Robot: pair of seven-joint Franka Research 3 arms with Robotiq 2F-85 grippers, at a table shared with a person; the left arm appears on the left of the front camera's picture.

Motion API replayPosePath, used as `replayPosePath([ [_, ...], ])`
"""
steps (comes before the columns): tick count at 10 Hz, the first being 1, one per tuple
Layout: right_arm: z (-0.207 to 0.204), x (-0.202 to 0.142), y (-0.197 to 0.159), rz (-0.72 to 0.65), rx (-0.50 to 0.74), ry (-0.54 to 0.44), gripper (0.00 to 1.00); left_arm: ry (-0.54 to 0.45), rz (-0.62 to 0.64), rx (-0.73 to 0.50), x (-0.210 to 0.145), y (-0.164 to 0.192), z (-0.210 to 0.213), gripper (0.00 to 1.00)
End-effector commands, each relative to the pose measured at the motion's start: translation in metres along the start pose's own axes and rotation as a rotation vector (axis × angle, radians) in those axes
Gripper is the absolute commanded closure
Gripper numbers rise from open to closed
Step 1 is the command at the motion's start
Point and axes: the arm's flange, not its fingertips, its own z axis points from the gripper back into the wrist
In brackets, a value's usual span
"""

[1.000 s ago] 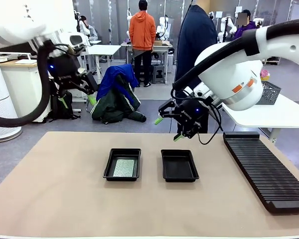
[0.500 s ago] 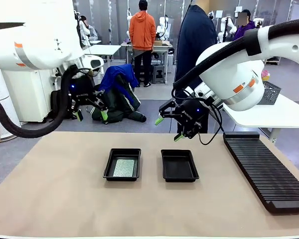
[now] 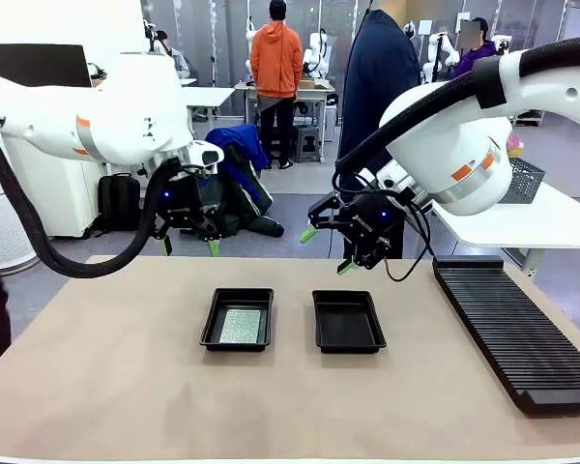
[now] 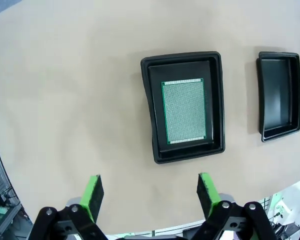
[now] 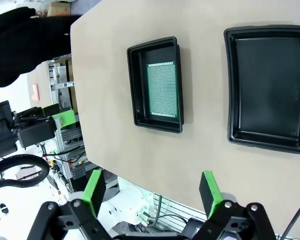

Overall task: Inspect and transfer BCBs to ESD trays.
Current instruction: Pick up the ESD tray and place it on the left side of the table.

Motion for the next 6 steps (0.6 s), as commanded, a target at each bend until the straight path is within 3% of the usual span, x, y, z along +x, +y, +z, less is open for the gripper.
replayPosePath([
  [1,-0.002,0.002,0.002,0.0,-0.004,0.002,0.0,-0.012,0.039,0.066,0.013,-0.009,-0.015,0.0],
  [6,-0.002,0.002,0.002,0.0,-0.004,0.002,0.0,0.009,0.042,0.045,0.017,-0.007,-0.035,0.0],
])
